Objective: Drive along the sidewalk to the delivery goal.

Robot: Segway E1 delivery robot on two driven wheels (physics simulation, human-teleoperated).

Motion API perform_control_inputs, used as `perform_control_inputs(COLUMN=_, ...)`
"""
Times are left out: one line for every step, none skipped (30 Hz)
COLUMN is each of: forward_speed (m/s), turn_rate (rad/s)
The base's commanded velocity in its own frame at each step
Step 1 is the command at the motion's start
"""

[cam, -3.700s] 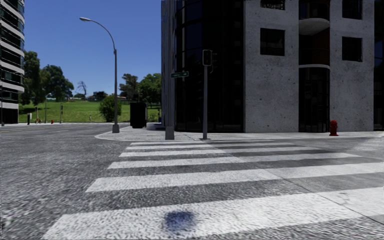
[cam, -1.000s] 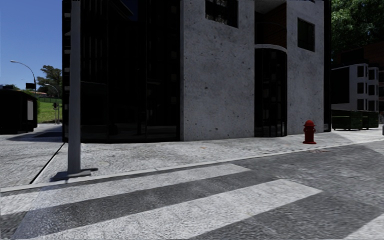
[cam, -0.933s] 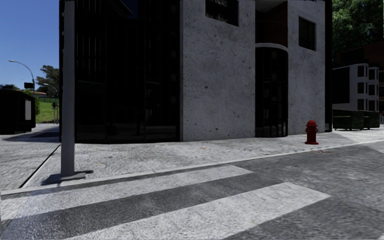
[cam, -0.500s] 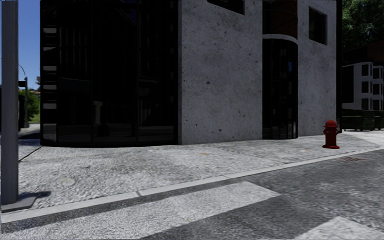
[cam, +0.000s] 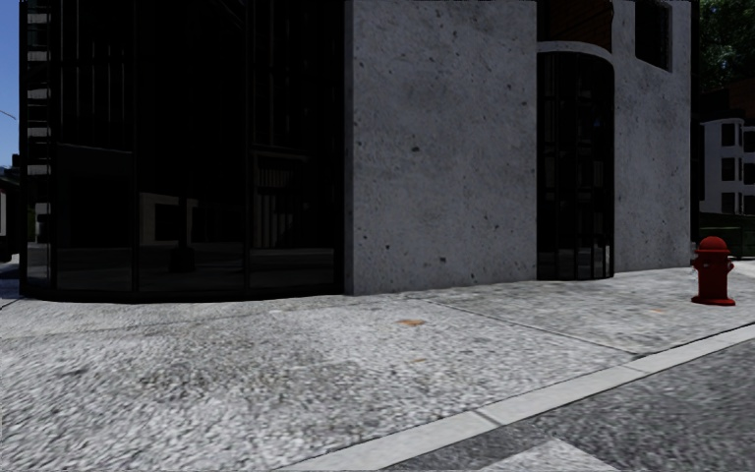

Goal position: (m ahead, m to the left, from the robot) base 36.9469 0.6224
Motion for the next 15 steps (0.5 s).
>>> perform_control_inputs(forward_speed=2.00, turn_rate=0.00)
perform_control_inputs(forward_speed=2.00, turn_rate=0.00)
perform_control_inputs(forward_speed=2.00, turn_rate=-0.04)
perform_control_inputs(forward_speed=2.00, turn_rate=-0.04)
perform_control_inputs(forward_speed=2.00, turn_rate=-0.06)
perform_control_inputs(forward_speed=2.00, turn_rate=-0.07)
perform_control_inputs(forward_speed=2.00, turn_rate=-0.10)
perform_control_inputs(forward_speed=1.95, turn_rate=-0.19)
perform_control_inputs(forward_speed=1.90, turn_rate=-0.23)
perform_control_inputs(forward_speed=1.87, turn_rate=-0.25)
perform_control_inputs(forward_speed=1.87, turn_rate=-0.25)
perform_control_inputs(forward_speed=1.84, turn_rate=-0.25)
perform_control_inputs(forward_speed=1.81, turn_rate=-0.26)
perform_control_inputs(forward_speed=1.78, turn_rate=-0.32)
perform_control_inputs(forward_speed=1.73, turn_rate=-0.37)
